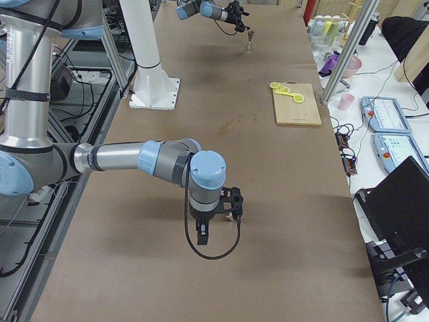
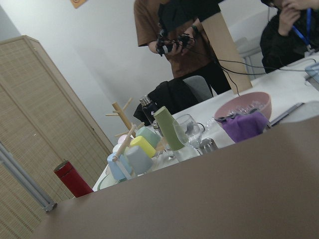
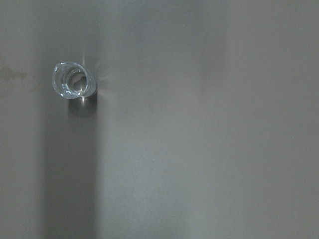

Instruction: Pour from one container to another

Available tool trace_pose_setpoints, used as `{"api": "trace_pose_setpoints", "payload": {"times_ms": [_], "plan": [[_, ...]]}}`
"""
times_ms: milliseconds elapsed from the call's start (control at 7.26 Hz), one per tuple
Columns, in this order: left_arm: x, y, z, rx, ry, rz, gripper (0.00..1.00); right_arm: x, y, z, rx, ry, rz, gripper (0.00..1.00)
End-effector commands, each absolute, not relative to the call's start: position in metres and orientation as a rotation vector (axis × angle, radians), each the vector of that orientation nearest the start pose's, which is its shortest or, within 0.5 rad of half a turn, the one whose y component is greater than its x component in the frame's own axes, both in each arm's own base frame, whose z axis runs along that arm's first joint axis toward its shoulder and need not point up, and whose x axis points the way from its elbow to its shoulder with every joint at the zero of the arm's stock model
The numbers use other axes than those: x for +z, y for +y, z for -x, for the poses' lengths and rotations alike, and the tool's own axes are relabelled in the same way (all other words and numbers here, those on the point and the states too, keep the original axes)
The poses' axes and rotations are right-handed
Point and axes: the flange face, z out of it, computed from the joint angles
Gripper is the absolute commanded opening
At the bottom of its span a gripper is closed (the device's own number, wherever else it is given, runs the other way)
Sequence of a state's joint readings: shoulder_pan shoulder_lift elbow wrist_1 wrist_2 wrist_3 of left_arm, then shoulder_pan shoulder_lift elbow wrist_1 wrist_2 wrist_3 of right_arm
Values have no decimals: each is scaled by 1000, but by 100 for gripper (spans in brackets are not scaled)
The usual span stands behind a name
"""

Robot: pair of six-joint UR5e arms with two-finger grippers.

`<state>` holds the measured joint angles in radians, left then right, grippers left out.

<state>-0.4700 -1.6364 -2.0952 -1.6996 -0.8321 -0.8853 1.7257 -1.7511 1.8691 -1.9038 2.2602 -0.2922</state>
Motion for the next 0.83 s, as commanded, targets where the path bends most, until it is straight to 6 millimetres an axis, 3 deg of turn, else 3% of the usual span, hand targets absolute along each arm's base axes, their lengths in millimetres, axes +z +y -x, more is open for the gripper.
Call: {"api": "trace_pose_setpoints", "payload": {"times_ms": [0, 138, 275, 551, 689], "plan": [[302, -401, -371, 229, 356, -873, 96, 638, -385, -121, 76, -729, 69, 100], [267, -430, -367, 301, 419, -869, 96, 633, -398, -98, 62, -715, 78, 100], [253, -453, -360, 395, 447, -856, 95, 632, -401, -95, 46, -716, 59, 100], [259, -491, -309, 515, 546, -772, 95, 625, -416, -56, -73, -673, 56, 100], [274, -511, -284, 566, 572, -726, 95, 613, -420, -55, -82, -683, 30, 100]]}}
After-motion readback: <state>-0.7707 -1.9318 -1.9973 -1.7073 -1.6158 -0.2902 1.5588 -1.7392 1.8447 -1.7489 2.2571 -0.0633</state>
